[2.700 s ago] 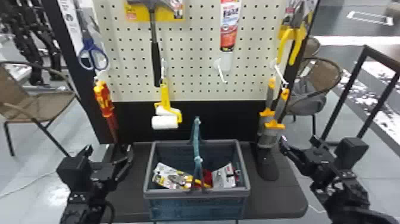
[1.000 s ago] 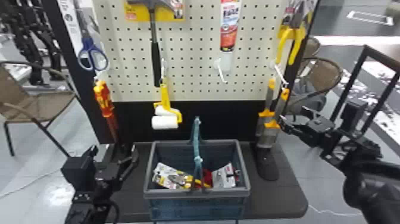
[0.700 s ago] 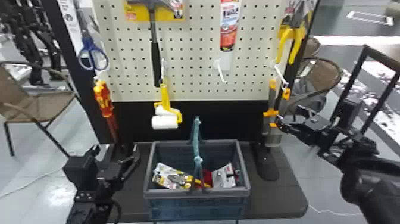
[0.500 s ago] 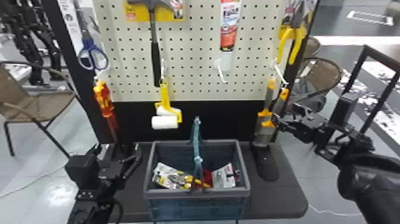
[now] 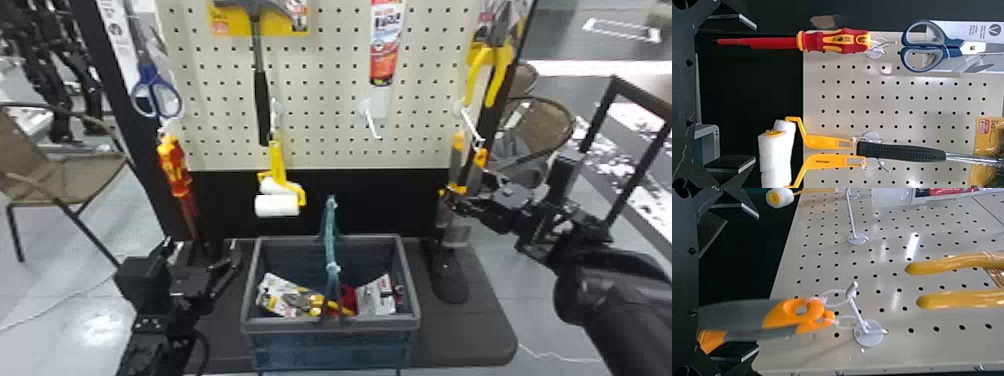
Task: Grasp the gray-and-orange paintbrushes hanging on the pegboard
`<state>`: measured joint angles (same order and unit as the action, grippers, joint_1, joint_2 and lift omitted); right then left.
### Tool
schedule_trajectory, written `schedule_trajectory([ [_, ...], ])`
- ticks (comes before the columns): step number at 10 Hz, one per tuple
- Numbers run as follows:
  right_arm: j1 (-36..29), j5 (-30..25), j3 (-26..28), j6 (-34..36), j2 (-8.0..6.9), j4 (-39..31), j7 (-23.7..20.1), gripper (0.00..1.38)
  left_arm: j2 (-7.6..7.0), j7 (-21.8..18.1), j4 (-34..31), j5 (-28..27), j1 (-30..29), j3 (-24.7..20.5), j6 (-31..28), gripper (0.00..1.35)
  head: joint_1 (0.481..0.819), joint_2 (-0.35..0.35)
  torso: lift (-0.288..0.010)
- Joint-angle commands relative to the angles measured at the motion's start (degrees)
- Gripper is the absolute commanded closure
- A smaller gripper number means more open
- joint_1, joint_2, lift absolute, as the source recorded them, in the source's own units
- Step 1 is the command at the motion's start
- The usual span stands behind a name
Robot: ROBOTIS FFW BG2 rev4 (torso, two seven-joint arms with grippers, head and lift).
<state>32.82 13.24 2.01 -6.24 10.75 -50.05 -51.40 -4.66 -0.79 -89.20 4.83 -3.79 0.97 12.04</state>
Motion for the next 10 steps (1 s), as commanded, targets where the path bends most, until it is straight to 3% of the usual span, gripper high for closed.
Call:
schedule_trajectory([
  [1,1.5,-0.1,-1.1,-1.0,-0.47,2.1,-0.5,0.12,0.00,-0.1,0.2,0.1,0.1,0.1,0.1,0.12,0.549,0.000,-0.100],
  [3,2.5,-0.9,-1.6,-2.1,-1.08,3.6,-1.1,0.20,-0.27,-0.2,0.3,0.2,0.5,0.3,0.2,0.12,0.549,0.000,-0.100],
  [5,2.9,-1.1,-1.7,-2.6,-1.26,4.9,-0.9,1.21,-0.35,-0.2,0.4,0.3,0.5,0.3,0.2,0.12,0.549,0.000,-0.100],
  [6,2.9,-1.1,-1.6,-3.1,-1.17,5.4,-0.8,1.27,-0.35,-0.2,0.4,0.4,0.5,0.3,0.4,0.12,0.549,0.000,-0.100],
  [10,2.9,-0.5,-1.6,-3.4,-0.99,6.8,-0.8,1.27,-0.62,-0.2,0.4,0.5,0.4,0.1,0.4,0.12,0.549,0.000,-0.100],
])
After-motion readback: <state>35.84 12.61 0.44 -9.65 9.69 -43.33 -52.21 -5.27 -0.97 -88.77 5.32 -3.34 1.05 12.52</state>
